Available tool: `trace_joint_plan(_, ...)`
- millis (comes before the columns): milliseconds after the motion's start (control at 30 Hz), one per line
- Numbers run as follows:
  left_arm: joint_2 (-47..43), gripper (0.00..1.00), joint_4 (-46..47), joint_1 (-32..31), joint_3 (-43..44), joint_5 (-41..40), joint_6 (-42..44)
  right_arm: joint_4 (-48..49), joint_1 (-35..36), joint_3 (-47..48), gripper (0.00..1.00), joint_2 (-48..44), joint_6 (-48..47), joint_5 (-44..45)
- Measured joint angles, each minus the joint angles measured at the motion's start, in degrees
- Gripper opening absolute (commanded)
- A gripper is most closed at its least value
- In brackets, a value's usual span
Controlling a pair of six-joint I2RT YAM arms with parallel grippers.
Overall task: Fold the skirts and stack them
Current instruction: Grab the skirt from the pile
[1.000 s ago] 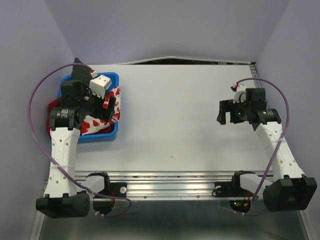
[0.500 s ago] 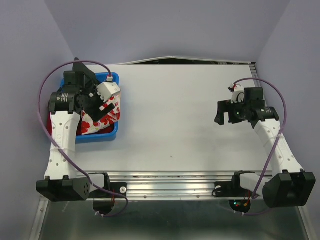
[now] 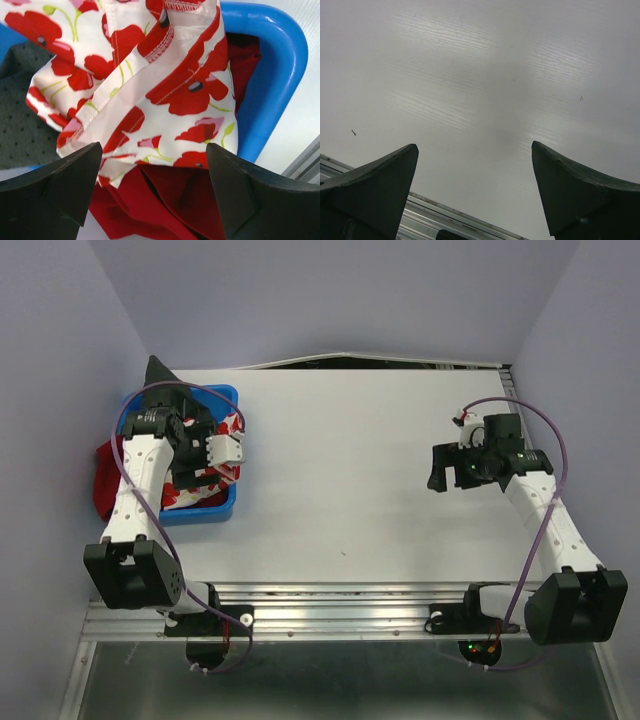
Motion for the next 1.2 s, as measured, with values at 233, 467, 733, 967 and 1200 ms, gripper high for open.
trace_joint_plan(233, 8.09, 0.97, 0.55, 0.0, 0.42, 1.6, 4.46, -0.02, 0.0, 0.0, 1.0, 1.36, -0.2, 0.0)
trace_joint_plan(467, 13.31, 0.52, 0.68, 0.0, 1.33, 2.03, 7.26, -0.13, 0.0, 0.0, 1.0, 2.89, -0.37, -0.02)
trace_joint_plan(733, 9.03, 0.0, 0.79, 0.02, 1.36, 5.03, 7.39, -0.15, 0.0, 0.02, 1.0, 2.99, -0.39, -0.72)
trace_joint_plan(967, -2.21, 0.0, 0.09, 0.52, 8.76, 12.98, 1.29, -0.13, 0.0, 0.02, 1.0, 2.97, -0.35, -2.05)
trace_joint_plan(1200, -4.87, 0.0, -0.87, 0.37, 12.94, 17.55, -5.44, -0.11, 0.0, 0.02, 1.0, 2.14, -0.35, -2.75)
